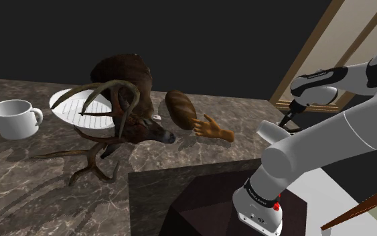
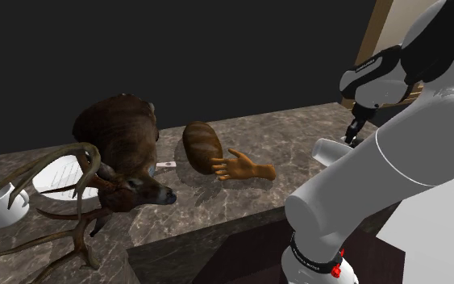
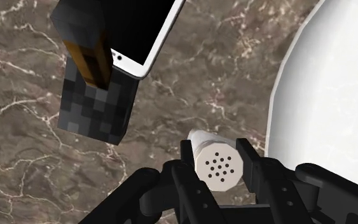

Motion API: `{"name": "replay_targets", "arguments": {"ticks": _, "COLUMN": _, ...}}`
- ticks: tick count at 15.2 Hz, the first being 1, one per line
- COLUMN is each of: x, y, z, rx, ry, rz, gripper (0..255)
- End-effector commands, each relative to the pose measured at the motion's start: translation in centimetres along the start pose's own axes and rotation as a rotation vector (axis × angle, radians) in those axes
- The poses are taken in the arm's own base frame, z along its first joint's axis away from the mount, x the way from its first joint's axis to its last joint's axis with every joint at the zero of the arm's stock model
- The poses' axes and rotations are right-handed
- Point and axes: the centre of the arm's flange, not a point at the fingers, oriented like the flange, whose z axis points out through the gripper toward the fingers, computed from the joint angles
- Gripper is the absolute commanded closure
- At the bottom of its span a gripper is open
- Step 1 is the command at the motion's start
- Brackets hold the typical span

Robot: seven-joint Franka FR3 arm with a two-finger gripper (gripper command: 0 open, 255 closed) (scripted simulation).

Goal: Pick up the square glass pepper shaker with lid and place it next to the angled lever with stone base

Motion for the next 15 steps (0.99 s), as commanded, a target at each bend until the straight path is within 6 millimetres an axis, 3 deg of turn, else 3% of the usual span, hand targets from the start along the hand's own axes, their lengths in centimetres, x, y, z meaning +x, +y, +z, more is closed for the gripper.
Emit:
{"name": "replay_targets", "arguments": {"ticks": 1, "x": 0.0, "y": 0.0, "z": 0.0, "rx": 0.0, "ry": 0.0, "rz": 0.0, "gripper": 255}}
{"name": "replay_targets", "arguments": {"ticks": 3, "x": 0.0, "y": 0.0, "z": 0.0, "rx": 0.0, "ry": 0.0, "rz": 0.0, "gripper": 255}}
{"name": "replay_targets", "arguments": {"ticks": 4, "x": 0.0, "y": 0.0, "z": 0.0, "rx": 0.0, "ry": 0.0, "rz": 0.0, "gripper": 0}}
{"name": "replay_targets", "arguments": {"ticks": 9, "x": 0.0, "y": 0.0, "z": 0.0, "rx": 0.0, "ry": 0.0, "rz": 0.0, "gripper": 0}}
{"name": "replay_targets", "arguments": {"ticks": 13, "x": 0.0, "y": 0.0, "z": -5.0, "rx": 0.0, "ry": 0.0, "rz": 0.0, "gripper": 0}}
{"name": "replay_targets", "arguments": {"ticks": 15, "x": 0.0, "y": 0.0, "z": -5.0, "rx": 0.0, "ry": 0.0, "rz": 0.0, "gripper": 0}}
